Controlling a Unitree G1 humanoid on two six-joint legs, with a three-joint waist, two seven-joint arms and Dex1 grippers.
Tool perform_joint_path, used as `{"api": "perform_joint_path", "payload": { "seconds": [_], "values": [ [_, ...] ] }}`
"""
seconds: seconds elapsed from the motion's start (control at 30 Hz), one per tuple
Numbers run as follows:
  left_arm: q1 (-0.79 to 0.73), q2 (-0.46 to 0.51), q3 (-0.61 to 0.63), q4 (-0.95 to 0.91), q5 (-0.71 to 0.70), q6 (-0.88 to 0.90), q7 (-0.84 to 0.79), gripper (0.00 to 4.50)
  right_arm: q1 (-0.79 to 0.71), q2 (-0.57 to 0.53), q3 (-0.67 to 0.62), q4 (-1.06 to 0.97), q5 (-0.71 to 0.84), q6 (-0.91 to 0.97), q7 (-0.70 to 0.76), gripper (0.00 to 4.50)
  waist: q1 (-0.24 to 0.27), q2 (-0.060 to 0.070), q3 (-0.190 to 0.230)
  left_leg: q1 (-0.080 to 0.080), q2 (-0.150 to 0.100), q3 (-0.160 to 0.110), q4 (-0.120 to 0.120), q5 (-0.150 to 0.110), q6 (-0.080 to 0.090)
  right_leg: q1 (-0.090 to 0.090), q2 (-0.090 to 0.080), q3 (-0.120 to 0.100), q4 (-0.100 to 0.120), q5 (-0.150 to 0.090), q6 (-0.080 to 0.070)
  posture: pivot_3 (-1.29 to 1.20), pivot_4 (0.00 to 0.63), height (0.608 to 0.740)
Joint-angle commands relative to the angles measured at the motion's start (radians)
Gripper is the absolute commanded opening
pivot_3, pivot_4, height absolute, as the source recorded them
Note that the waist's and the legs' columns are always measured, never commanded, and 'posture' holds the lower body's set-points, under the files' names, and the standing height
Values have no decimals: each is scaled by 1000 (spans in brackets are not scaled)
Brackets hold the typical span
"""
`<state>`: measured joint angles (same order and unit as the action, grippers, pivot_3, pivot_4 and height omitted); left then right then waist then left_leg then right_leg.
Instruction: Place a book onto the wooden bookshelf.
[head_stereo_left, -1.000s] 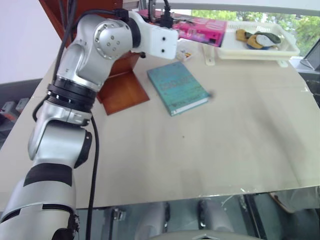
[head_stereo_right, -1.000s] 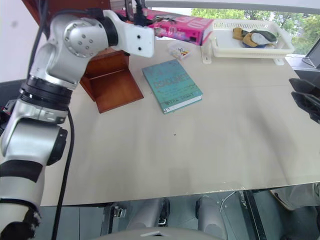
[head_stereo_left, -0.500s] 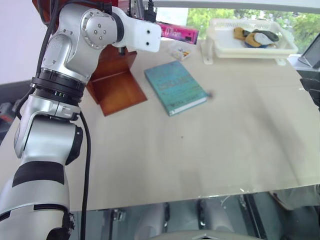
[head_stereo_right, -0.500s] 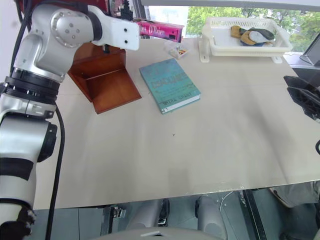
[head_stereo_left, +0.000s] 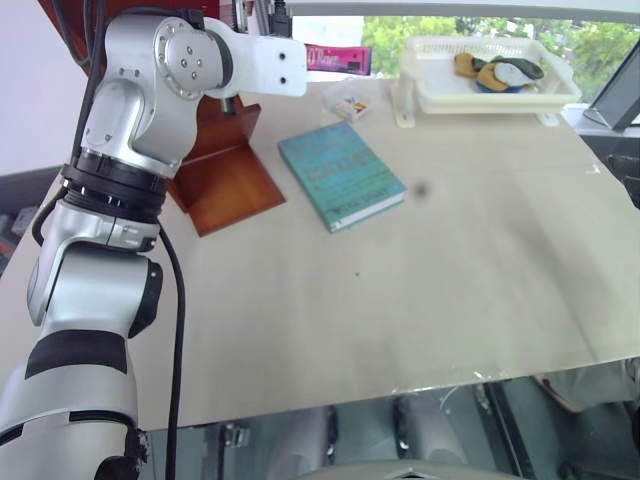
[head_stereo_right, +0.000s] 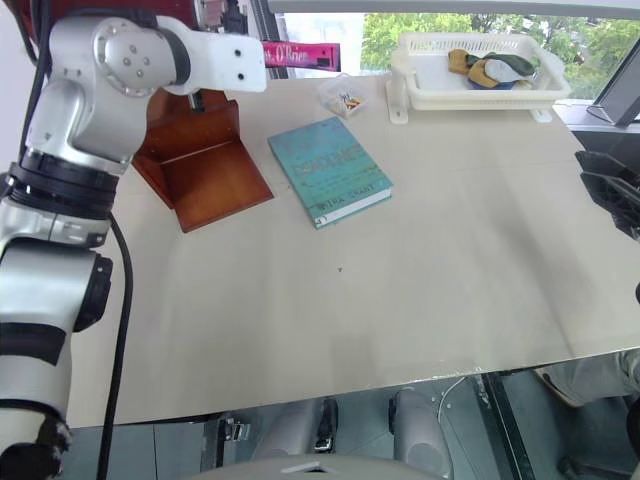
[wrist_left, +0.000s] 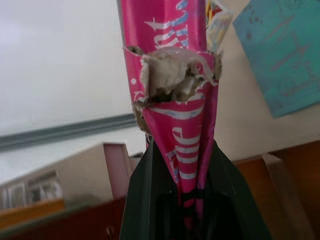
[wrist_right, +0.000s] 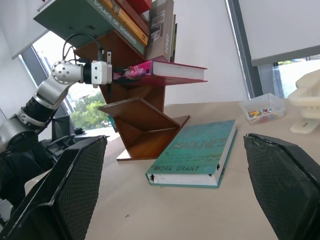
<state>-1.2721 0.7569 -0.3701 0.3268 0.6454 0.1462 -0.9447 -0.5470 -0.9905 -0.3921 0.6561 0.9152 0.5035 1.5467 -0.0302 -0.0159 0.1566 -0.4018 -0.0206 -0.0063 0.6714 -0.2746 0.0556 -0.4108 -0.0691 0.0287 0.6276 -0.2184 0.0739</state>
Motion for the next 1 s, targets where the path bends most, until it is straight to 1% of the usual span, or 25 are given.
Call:
{"api": "perform_joint_path", "payload": {
  "seconds": [0.03, 0.23, 0.33, 0.4, 0.57, 0.77, 1.0],
  "values": [
    [-1, 4, 32, -86, 20, 55, 1, 12, -13, -38, -16, -1, 29, -17, 68, 4500, 10, 0, 0, 0, 0, 0, 1, 0, 0, 0, 0, 0, 0, 0, 0, 0, 150, 740],
    [42, 14, 24, -144, 49, 129, -28, 12, -28, -41, -10, 25, 20, -37, 68, 4500, 21, 0, 0, 0, 0, 0, 1, 0, 0, 0, 0, 0, 0, 0, 0, 0, 150, 740],
    [43, 25, 47, -158, 59, 165, -13, 12, -41, -41, -3, 40, 17, -46, 68, 4500, 19, 0, 0, 0, -1, 0, 1, 1, -1, 0, 0, 0, 0, 0, 0, 0, 150, 740],
    [63, 44, 59, -182, 61, 200, -33, 12, -53, -38, 1, 52, 14, -52, 68, 4500, 19, 0, 0, 0, 0, 0, 1, 1, -1, 0, 0, 0, 0, 0, 0, 0, 150, 740],
    [120, 77, 74, -280, 59, 285, -83, 12, -84, -38, 19, 81, 7, -68, 68, 4500, 17, 0, 0, 0, 0, 0, 1, 1, -2, 0, 0, 0, 0, 0, 0, 0, 150, 740],
    [140, 92, 87, -396, 72, 386, -130, 12, -125, -32, 39, 126, -7, -90, 68, 4500, 22, 0, 0, -1, 0, 0, 3, 1, -2, 0, 0, -1, 0, 0, 0, 0, 150, 740],
    [199, 168, 95, -474, 91, 459, -205, 12, -200, -9, 82, 185, -28, -118, 68, 4500, 15, 0, 0, 0, 0, 0, 3, 2, -4, 0, 0, 0, 1, 0, 0, 0, 150, 740]
  ]
}}
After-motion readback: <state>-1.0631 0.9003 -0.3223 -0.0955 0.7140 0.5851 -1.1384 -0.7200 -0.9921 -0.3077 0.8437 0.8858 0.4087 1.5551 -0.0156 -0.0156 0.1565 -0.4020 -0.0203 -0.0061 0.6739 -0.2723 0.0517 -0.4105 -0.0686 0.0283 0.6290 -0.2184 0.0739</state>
